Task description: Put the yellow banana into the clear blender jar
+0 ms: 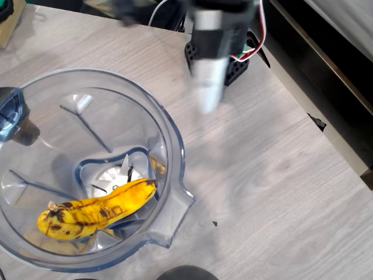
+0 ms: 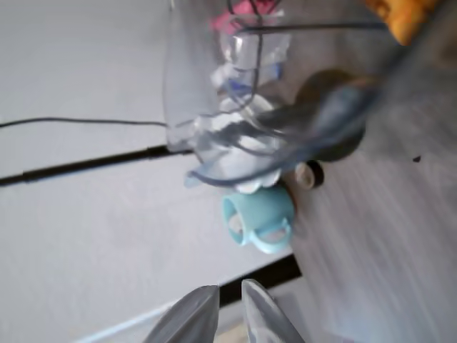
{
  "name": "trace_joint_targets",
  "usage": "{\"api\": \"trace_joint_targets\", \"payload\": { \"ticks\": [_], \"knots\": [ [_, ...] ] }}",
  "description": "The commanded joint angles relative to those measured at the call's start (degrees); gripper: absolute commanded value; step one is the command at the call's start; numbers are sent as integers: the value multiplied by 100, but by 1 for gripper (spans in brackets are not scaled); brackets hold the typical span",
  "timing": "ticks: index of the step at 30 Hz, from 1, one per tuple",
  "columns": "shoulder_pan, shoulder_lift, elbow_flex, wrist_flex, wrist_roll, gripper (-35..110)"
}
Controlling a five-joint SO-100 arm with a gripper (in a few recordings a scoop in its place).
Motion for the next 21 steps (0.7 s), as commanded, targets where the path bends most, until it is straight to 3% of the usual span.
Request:
{"api": "trace_joint_targets", "payload": {
  "ticks": [1,21],
  "knots": [
    [-35,448,817,-141,88,0],
    [-123,1731,4913,-1248,299,0]
  ]
}}
